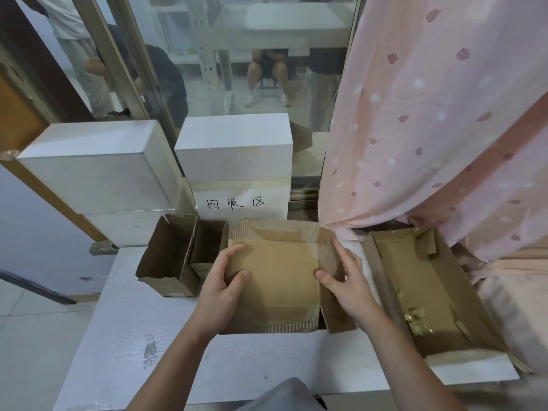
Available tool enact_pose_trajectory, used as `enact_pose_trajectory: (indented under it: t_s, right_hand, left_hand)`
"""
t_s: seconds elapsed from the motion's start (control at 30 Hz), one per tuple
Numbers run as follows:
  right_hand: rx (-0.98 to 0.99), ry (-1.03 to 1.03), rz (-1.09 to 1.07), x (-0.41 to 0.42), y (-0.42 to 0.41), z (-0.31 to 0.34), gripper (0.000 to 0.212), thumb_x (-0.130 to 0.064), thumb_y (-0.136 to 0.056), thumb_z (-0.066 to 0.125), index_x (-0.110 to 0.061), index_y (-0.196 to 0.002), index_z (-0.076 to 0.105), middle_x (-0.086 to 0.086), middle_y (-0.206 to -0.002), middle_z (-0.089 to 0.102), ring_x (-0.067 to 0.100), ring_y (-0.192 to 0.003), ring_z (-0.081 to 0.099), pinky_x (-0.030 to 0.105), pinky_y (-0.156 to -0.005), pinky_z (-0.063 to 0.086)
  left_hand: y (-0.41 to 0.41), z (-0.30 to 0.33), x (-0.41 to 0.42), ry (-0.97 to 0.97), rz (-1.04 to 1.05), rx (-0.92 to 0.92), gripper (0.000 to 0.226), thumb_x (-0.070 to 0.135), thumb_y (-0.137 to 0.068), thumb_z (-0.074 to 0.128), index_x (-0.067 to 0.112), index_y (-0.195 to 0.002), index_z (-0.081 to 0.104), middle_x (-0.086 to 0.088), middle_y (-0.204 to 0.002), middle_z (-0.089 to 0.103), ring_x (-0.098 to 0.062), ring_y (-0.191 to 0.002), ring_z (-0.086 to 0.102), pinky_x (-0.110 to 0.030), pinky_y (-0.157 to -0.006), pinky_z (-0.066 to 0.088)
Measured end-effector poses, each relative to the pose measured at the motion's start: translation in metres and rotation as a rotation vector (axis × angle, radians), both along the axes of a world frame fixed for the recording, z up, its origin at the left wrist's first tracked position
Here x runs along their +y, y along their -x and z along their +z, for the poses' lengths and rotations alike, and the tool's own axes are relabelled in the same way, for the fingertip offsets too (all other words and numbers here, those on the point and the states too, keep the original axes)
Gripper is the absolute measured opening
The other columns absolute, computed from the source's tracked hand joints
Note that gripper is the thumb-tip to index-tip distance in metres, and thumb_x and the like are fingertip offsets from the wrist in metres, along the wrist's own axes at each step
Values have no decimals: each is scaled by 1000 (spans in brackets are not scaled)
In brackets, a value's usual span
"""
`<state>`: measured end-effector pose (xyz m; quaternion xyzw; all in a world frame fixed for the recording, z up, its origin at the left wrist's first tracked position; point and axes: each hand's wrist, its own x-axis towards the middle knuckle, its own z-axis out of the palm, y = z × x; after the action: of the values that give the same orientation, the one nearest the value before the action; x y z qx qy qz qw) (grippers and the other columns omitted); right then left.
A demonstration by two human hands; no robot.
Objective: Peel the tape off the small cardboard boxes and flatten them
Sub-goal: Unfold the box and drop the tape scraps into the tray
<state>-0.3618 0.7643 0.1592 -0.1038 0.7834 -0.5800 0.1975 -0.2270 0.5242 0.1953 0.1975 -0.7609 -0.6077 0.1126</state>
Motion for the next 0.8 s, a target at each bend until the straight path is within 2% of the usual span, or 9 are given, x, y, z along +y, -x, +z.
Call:
enact_pose_trajectory:
  t_s: [0.07, 0.13, 0.27, 0.37, 0.47, 0.53, 0.63, 0.7, 0.8]
  right_hand:
    - [25, -7, -35, -1, 0, -1, 93, -49, -68, 82, -48, -150, 37, -13, -138, 38, -15, -126, 37, 22, -111, 30]
    - [40, -8, -26, 0, 1, -5, 94, -48, -66, 88, -49, -148, 43, -19, -137, 46, -18, -126, 39, 25, -114, 33]
    - [-33, 48, 48, 9, 6, -10, 91, -48, -61, 95, -50, -142, 52, -14, -141, 57, 5, -133, 53, 41, -116, 40]
    - [-53, 43, 120, 12, 9, -8, 87, -27, -68, 93, -50, -141, 53, -26, -142, 53, -13, -129, 47, 19, -112, 39]
    - [-61, 8, 170, 13, 7, -7, 94, -23, -67, 95, -51, -144, 48, -37, -140, 46, -23, -128, 40, 6, -105, 35]
    - [-69, -29, 195, 13, 3, -8, 98, -24, -65, 96, -52, -145, 45, -35, -142, 43, -24, -126, 40, 3, -100, 36]
    - [-138, -105, 310, 16, -6, -13, 115, -28, -59, 98, -61, -148, 33, -25, -152, 38, -10, -133, 42, 17, -108, 42]
    - [-190, -175, 450, 20, -14, -18, 132, -32, -54, 100, -62, -152, 16, -23, -160, 23, 2, -146, 28, 30, -120, 34]
    - [-205, -248, 499, 22, -23, -27, 141, -27, -58, 100, -53, -157, 3, -25, -162, 8, 1, -149, 11, 24, -120, 23]
  left_hand:
    - [0, -1, -2, -38, 5, 3, 50, 4, -104, 55, 42, -134, 57, 26, -141, 52, 4, -123, 53, -18, -93, 52]
    - [0, -2, -4, -65, 16, 7, 55, 2, -104, 54, 43, -140, 56, 33, -141, 51, 4, -130, 50, -24, -102, 49]
    - [-1, -3, -5, -90, 62, -6, 59, 0, -104, 53, 36, -151, 49, 48, -135, 49, 15, -134, 43, -24, -114, 39]
    - [-3, -6, -6, -105, 106, -17, 61, 1, -104, 52, 35, -154, 46, 42, -142, 49, 14, -136, 42, -22, -115, 37]
    - [-5, -9, -9, -34, 54, -76, 64, 1, -105, 50, 36, -157, 40, 42, -143, 41, 21, -132, 39, -19, -115, 35]
    - [-7, -13, -14, 32, 9, -140, 69, 1, -103, 50, 37, -160, 34, 38, -145, 39, 12, -136, 42, -27, -119, 36]
    - [-15, -22, -24, 101, -18, -222, 79, 2, -99, 54, 41, -161, 26, 25, -146, 42, -9, -136, 47, -37, -116, 42]
    - [-21, -28, -29, 127, -41, -264, 82, 5, -98, 58, 42, -162, 23, 16, -146, 43, -15, -134, 49, -36, -111, 46]
    - [-26, -42, -35, 182, -194, -406, 112, 23, -85, 83, 43, -163, 6, 12, -142, 38, -14, -129, 49, -27, -103, 47]
